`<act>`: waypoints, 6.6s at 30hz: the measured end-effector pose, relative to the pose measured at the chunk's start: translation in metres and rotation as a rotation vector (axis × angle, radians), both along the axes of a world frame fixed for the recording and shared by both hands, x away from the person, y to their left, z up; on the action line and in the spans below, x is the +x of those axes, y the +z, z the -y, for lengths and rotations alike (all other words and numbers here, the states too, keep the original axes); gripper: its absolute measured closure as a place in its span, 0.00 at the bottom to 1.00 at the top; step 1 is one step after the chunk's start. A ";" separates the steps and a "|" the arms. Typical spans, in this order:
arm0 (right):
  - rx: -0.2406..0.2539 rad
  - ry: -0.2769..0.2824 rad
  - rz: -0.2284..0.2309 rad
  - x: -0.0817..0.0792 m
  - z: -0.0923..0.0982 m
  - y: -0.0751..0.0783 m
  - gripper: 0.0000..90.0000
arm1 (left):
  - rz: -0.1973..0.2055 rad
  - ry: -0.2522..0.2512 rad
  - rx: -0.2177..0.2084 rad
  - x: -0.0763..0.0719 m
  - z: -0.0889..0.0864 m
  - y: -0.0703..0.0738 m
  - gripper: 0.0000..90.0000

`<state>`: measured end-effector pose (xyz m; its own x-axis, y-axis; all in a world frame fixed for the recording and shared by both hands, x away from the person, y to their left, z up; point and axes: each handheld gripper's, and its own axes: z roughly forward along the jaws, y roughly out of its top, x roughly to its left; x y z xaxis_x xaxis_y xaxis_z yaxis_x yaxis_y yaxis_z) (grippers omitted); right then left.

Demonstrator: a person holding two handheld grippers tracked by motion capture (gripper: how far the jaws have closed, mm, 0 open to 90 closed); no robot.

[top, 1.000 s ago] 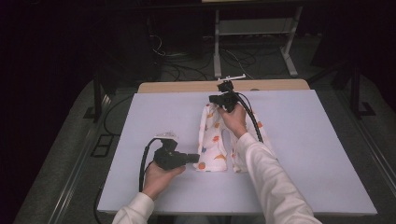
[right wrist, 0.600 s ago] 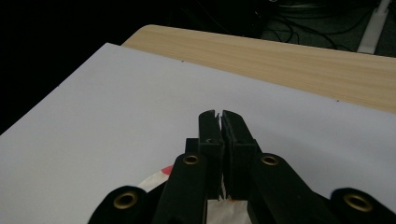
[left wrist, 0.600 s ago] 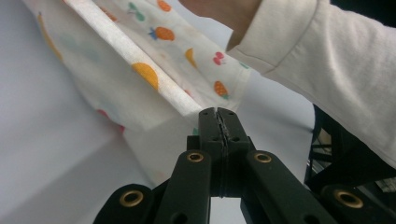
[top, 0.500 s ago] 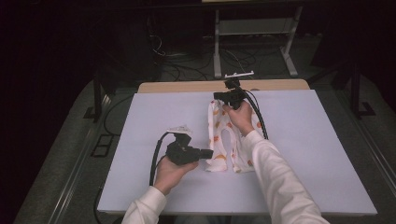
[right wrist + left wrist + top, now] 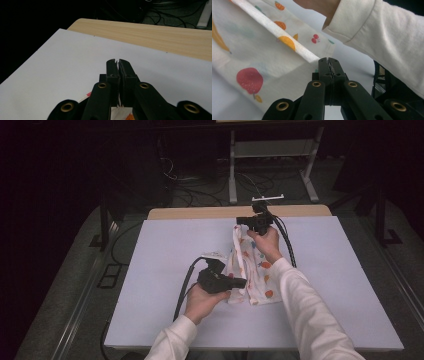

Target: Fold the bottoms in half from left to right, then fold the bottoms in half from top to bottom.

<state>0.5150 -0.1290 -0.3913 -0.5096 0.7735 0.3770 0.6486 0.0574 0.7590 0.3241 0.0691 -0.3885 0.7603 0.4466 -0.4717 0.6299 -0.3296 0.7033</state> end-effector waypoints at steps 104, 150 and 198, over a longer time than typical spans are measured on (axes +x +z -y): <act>-0.003 -0.023 -0.057 0.011 0.113 -0.036 0.56 | -0.216 -0.073 0.054 0.043 0.161 -0.062 0.99; 0.037 0.042 0.051 -0.049 0.116 -0.011 0.00 | 0.017 -0.037 0.035 0.039 0.109 -0.019 0.00; 0.017 0.079 0.038 -0.045 0.121 -0.010 0.00 | 0.178 0.076 0.089 0.109 0.031 0.001 0.00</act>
<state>0.4695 -0.2499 -0.4009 -0.5834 0.7235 0.3689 0.6129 0.0941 0.7846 0.4335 0.0384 -0.3870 0.7908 0.5396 -0.2889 0.5234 -0.3514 0.7763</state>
